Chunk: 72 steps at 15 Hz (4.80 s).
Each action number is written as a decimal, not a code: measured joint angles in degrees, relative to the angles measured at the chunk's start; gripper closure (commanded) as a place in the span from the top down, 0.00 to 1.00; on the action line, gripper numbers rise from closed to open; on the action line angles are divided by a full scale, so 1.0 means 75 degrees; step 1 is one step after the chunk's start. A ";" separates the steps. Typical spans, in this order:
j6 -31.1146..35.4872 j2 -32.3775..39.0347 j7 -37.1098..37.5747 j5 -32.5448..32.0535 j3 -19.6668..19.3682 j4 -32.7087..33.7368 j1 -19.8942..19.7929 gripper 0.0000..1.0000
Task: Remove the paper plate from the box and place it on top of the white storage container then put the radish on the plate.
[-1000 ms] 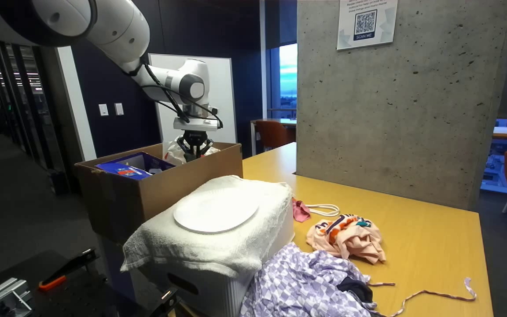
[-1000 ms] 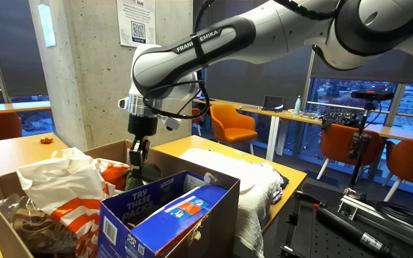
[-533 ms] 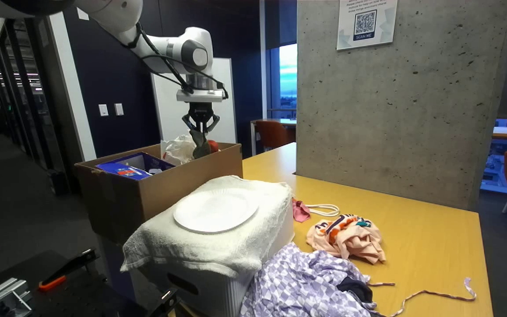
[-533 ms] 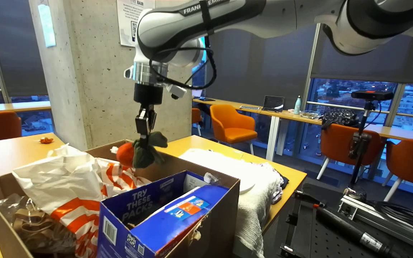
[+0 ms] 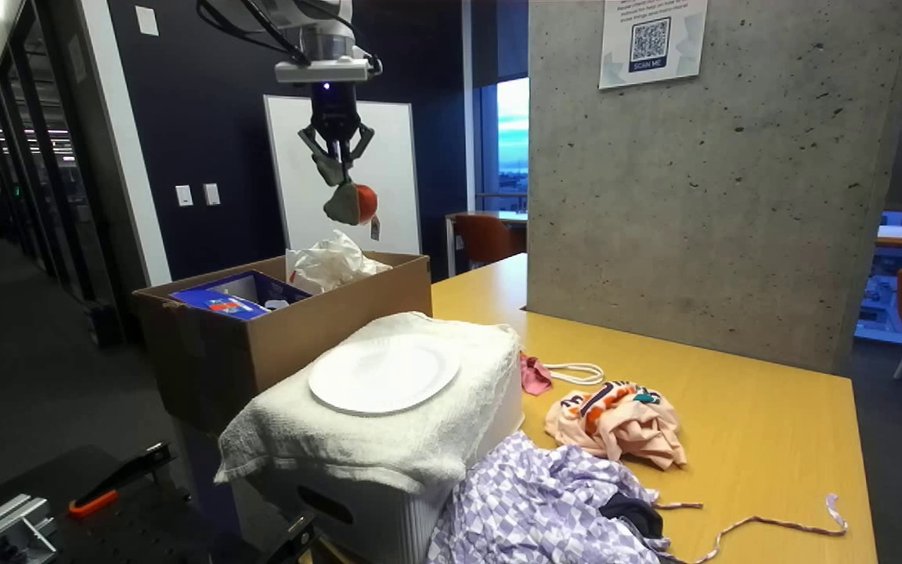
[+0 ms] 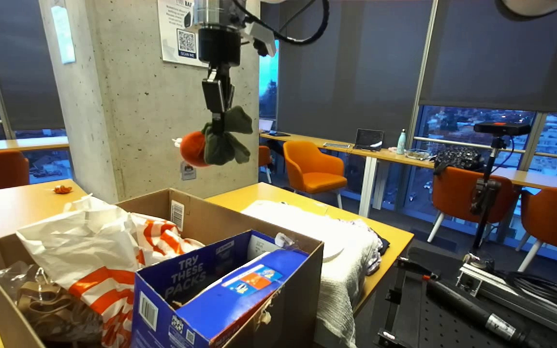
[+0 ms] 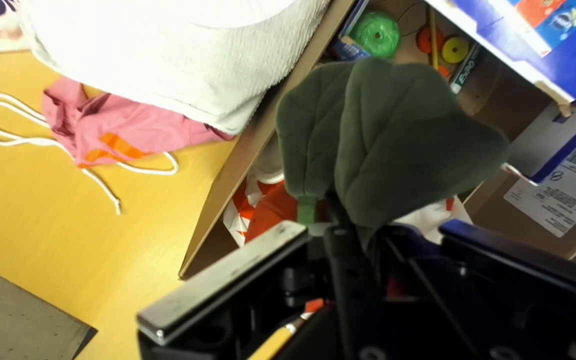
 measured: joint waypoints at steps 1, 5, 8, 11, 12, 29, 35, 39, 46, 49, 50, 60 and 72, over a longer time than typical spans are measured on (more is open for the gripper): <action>-0.0091 -0.0309 0.0146 -0.0070 -0.0001 -0.0316 0.0000 0.02; -0.0120 -0.1361 0.0647 -0.0199 -0.0034 -0.1996 -0.0016 0.02; 0.0020 -0.1744 0.0984 -0.0236 -0.0160 -0.3251 -0.0016 0.02; 0.0418 -0.1772 0.1265 -0.0276 -0.0291 -0.4252 -0.0019 0.02; 0.0564 -0.1764 0.1361 -0.0308 -0.0334 -0.4516 -0.0018 0.02; 0.1497 -0.1423 0.2454 -0.0856 -0.1308 -0.5765 -0.0322 0.02; 0.1511 -0.1173 0.2920 -0.0945 -0.1507 -0.5724 -0.0327 0.02; 0.1757 -0.0974 0.3209 -0.1032 -0.1508 -0.5510 -0.0313 0.02; 0.1815 -0.0670 0.3494 -0.1070 -0.1488 -0.4816 0.0002 0.34; 0.1815 -0.0409 0.3582 -0.1070 -0.1485 -0.4643 0.0103 0.54; 0.1815 -0.0325 0.3598 -0.1070 -0.1485 -0.4603 0.0115 0.60; 0.1749 -0.0294 0.3624 -0.1069 -0.1485 -0.4347 0.0139 1.00; 0.0913 -0.1544 0.3714 -0.1072 -0.1445 -0.4668 0.0218 1.00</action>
